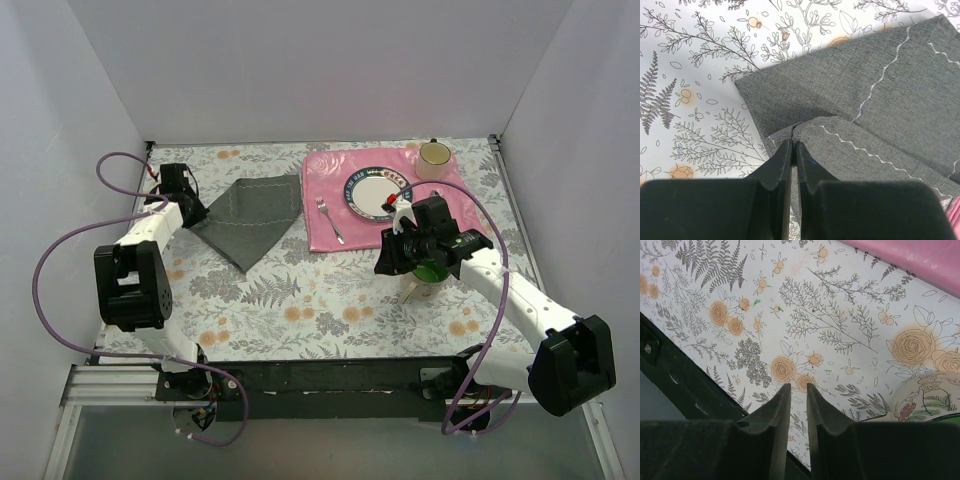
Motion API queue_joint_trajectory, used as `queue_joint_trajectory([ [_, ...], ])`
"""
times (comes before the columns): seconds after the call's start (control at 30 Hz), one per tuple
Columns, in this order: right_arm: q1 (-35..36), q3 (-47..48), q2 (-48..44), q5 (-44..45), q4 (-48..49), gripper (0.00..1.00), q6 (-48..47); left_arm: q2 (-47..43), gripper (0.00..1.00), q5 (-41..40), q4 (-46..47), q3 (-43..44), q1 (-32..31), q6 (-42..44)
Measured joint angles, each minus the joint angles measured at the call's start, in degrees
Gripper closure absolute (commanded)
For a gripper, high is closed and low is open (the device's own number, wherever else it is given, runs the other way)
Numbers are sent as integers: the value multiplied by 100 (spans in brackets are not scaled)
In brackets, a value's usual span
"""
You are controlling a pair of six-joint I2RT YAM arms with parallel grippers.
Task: Fold the napkin, place the utensils inside, and roll it up
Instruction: Fold the napkin
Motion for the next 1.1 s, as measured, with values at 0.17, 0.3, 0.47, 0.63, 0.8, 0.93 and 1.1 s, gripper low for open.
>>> queue_joint_trajectory([
  [0.17,0,0,28,-74,2,72,20,181,98,-2,13,74,28,39],
  [0.3,33,0,127,-177,120,67,114,319,58,-13,15,181,39,138],
  [0.47,584,264,811,-138,590,65,354,367,35,-293,-90,470,39,256],
  [0.63,1241,1351,2197,-184,979,64,577,-37,51,-490,-125,664,39,269],
  [0.8,1316,2531,3421,-284,1624,67,881,-444,73,-37,72,516,39,173],
  [0.93,1318,3464,4339,-387,1897,71,1104,-291,80,472,330,267,39,13],
  [1.1,1362,4555,5324,-501,1980,74,1248,229,85,767,472,256,55,-188],
])
